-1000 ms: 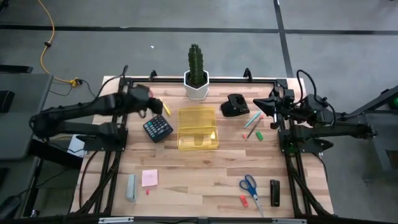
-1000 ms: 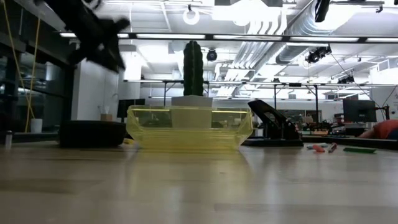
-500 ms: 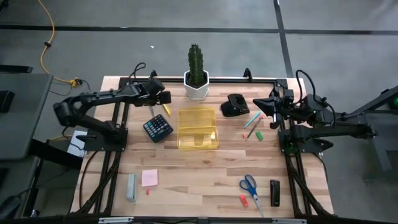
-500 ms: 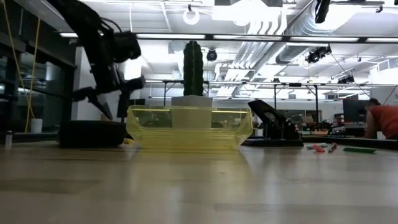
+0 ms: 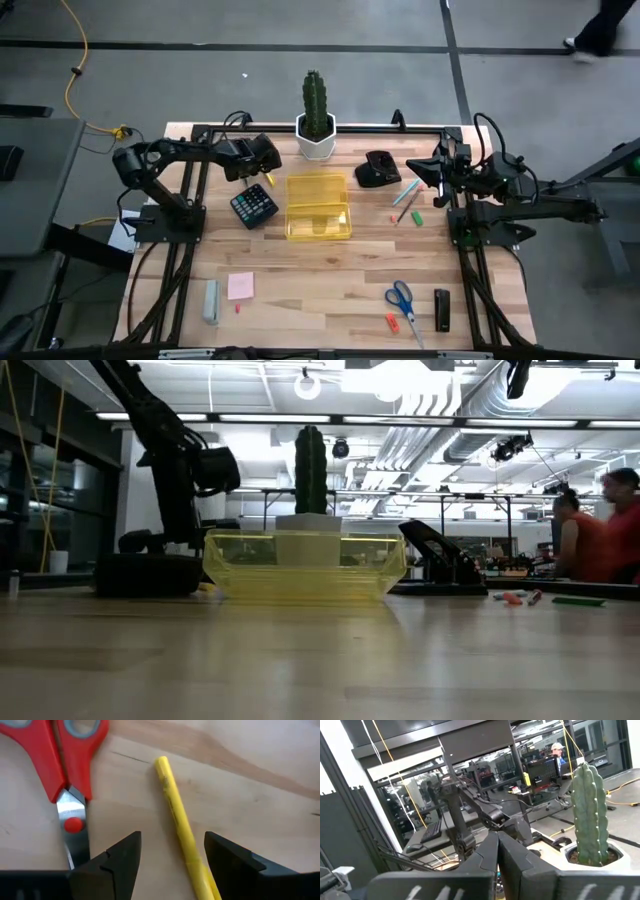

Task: Pack school essentials
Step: Put the yellow pen into the supply box

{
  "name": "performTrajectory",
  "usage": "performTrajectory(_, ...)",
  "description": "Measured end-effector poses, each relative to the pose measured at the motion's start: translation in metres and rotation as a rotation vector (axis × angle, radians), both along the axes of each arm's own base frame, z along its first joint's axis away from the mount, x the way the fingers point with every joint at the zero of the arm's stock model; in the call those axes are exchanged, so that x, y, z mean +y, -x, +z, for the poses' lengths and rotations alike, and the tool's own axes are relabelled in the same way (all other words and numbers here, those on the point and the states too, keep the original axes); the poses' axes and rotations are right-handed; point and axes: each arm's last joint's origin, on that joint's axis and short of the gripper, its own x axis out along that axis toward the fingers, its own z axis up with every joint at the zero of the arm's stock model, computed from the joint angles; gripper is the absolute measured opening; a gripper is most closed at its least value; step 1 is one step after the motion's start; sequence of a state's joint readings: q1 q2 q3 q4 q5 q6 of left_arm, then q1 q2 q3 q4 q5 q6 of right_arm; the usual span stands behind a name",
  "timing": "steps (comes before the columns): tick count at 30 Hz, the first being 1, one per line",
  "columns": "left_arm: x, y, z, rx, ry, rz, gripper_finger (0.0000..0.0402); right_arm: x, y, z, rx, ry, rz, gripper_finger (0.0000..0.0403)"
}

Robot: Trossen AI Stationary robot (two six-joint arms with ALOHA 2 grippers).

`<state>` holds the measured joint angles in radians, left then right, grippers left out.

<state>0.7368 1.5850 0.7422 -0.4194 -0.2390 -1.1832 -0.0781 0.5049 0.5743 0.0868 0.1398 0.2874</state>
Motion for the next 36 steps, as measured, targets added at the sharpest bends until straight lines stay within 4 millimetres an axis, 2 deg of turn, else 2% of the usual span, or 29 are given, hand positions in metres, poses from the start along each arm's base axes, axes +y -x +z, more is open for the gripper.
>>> performTrajectory(5, 0.001, -0.001, -0.008, 0.031, 0.028, -0.001, 0.0177, 0.0, 0.0, 0.0, 0.0, 0.0, 0.0, 0.0)
performTrajectory(15, -0.003, 0.002, -0.01, 0.086, 0.045, -0.017, 0.0018, 0.0, 0.0, 0.0, 0.001, 0.0, 0.0, 0.0)
performTrajectory(17, -0.003, 0.002, -0.007, 0.079, 0.033, -0.021, 0.001, 0.0, 0.0, 0.0, 0.001, 0.0, 0.0, 0.0)
performTrajectory(20, -0.003, 0.004, 0.0, 0.064, 0.009, -0.023, 0.002, 0.0, 0.0, 0.0, 0.001, 0.0, 0.0, 0.0)
performTrajectory(28, 0.003, 0.017, 0.04, -0.033, -0.152, -0.035, 0.0016, 0.0, 0.0, 0.0, 0.001, 0.0, 0.0, 0.0)
performTrajectory(32, -0.001, 0.023, 0.073, -0.124, -0.3, -0.098, 0.0015, 0.0, 0.0, 0.0, 0.001, 0.0, 0.0, 0.0)
performTrajectory(36, -0.016, 0.027, 0.114, -0.278, -0.469, -0.279, 0.0015, 0.0, 0.0, 0.0, 0.001, -0.002, 0.0, 0.0)
